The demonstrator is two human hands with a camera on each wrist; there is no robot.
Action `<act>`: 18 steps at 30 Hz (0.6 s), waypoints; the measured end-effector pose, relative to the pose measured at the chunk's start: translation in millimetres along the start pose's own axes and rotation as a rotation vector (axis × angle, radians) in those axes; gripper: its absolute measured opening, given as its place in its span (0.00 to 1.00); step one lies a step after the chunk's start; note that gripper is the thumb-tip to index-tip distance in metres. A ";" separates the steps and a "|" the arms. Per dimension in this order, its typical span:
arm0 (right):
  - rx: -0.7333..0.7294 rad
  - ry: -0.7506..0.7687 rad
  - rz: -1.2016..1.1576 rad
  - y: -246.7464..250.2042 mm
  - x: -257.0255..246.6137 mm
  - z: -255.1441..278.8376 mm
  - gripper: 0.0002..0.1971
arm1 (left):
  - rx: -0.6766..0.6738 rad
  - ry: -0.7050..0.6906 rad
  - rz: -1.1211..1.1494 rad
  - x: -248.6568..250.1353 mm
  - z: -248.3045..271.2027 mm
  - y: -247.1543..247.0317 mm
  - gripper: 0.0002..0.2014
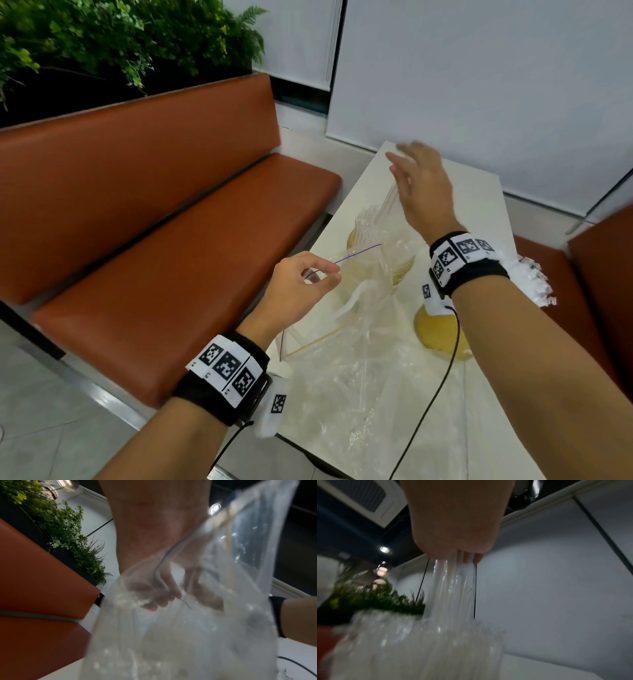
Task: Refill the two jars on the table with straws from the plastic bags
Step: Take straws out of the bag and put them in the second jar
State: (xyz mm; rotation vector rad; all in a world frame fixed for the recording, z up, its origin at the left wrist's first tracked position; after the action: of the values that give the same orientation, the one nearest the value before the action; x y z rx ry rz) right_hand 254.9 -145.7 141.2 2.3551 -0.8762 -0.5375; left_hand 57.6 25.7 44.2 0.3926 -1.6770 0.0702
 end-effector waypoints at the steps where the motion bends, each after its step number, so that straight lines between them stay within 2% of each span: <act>1: -0.154 -0.025 0.069 -14.2 6.7 6.7 0.21 | 0.001 -0.006 -0.003 0.5 0.0 0.0 0.04; 3: -0.440 -0.022 0.184 -36.6 12.7 28.8 0.23 | -0.003 -0.014 -0.015 0.6 -0.5 -0.7 0.05; 5: -0.604 0.043 0.234 -49.6 9.5 48.0 0.24 | -0.021 -0.006 -0.024 0.3 -0.4 -2.2 0.11; 6: -0.640 0.055 0.244 -49.9 6.4 51.4 0.24 | -0.030 0.001 -0.031 0.4 -0.1 -2.5 0.14; 8: -0.611 -0.008 0.205 -41.5 -1.7 44.4 0.24 | -0.048 0.009 -0.045 0.6 0.9 -1.3 0.19; 10: -0.427 -0.133 0.043 -21.0 -16.8 27.1 0.22 | -0.058 0.007 -0.053 2.2 2.4 1.4 0.23; 12: -0.241 -0.162 -0.167 8.4 -42.1 11.7 0.18 | -0.070 0.012 -0.054 3.5 3.5 3.8 0.26; 13: -0.269 -0.175 -0.301 19.6 -57.7 7.8 0.17 | -0.081 0.017 -0.050 3.6 4.0 4.2 0.27; 14: -0.421 -0.201 -0.388 27.5 -78.1 8.4 0.17 | -0.086 0.020 -0.048 3.3 3.6 4.3 0.28; 16: -0.923 -0.261 -0.402 24.0 -111.5 26.9 0.14 | -0.090 0.020 -0.034 2.7 2.0 4.1 0.30; 17: -1.145 -0.244 -0.320 15.5 -120.3 42.1 0.11 | -0.094 0.021 -0.019 2.4 0.9 3.5 0.31; 18: -1.307 -0.180 -0.185 6.4 -126.1 57.4 0.08 | -0.102 0.021 0.000 3.0 0.2 2.6 0.31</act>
State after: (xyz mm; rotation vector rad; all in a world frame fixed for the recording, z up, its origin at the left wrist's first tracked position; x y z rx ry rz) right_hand 132.1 -83.9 122.7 1.1798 -0.1860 -1.0060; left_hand 56.3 27.4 47.6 0.3143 -1.6527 -0.0112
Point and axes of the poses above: each hand's wrist, its own z-axis away from the middle knuckle, its own y-axis out of the back of the hand, x = y × z, the point moved 4 cm from there along -z, towards the middle knuckle, and after that the axes turned 1 degree about x, right-handed, at the moved point
